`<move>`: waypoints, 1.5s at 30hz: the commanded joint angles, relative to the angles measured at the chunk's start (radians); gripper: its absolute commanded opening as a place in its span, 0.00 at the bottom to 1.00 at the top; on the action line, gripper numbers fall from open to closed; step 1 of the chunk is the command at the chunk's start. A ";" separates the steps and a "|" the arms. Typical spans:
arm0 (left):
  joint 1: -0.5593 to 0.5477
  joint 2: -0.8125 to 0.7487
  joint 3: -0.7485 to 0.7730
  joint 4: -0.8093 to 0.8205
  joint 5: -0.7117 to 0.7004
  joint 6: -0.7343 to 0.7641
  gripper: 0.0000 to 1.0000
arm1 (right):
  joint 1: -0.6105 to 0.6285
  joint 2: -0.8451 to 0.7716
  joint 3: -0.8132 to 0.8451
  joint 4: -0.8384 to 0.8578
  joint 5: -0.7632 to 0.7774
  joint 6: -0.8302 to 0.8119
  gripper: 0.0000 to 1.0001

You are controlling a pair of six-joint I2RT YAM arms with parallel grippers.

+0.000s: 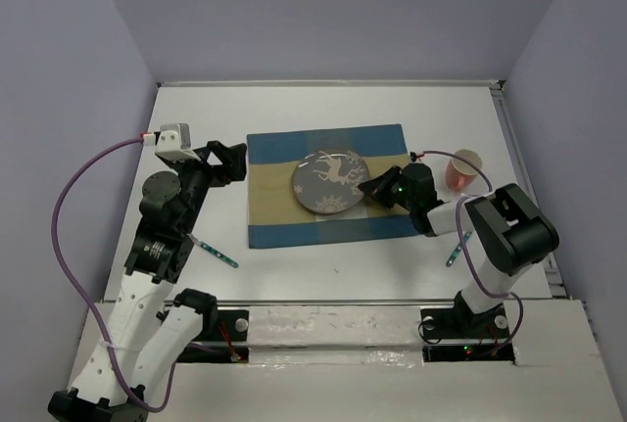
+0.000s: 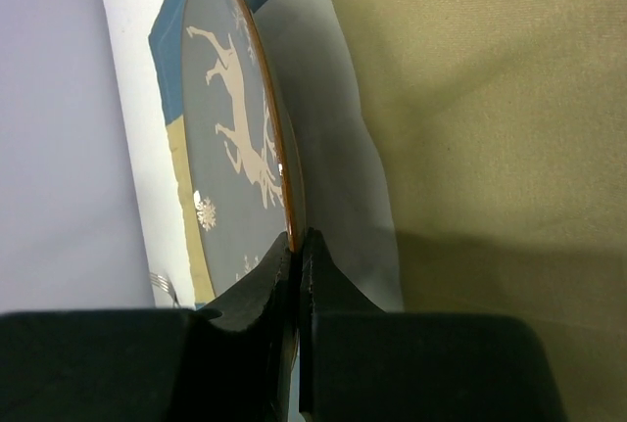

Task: Set the dinner table for one person

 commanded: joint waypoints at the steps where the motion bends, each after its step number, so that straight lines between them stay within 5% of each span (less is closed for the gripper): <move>1: 0.002 0.007 -0.002 0.044 0.028 0.007 0.99 | 0.002 0.025 0.060 0.255 -0.056 0.090 0.00; 7: 0.002 0.001 -0.005 0.045 0.027 0.007 0.99 | 0.002 0.098 0.034 0.302 -0.062 0.124 0.03; 11: 0.003 -0.004 -0.004 0.045 0.030 0.005 0.99 | 0.002 0.051 0.043 0.201 -0.048 0.062 0.37; 12: 0.003 -0.005 -0.002 0.045 0.028 0.005 0.99 | 0.002 0.034 0.051 0.126 -0.042 0.044 0.52; 18: 0.003 -0.022 -0.001 0.045 0.027 0.008 0.99 | 0.002 -0.116 0.098 -0.210 0.032 -0.158 0.78; 30: 0.011 -0.082 0.007 0.044 0.025 0.022 0.99 | 0.002 -0.386 0.075 -0.615 0.188 -0.384 0.80; 34: 0.009 -0.093 0.007 0.045 0.033 0.022 0.99 | -0.007 -0.498 0.184 -0.800 0.405 -0.496 0.70; 39: -0.014 -0.105 0.013 0.044 0.039 0.036 0.99 | -0.122 -0.538 0.346 -0.965 0.732 -0.610 0.52; 45: -0.093 -0.132 0.021 0.031 -0.004 0.071 0.99 | -0.389 -0.471 0.400 -0.944 0.757 -0.622 0.52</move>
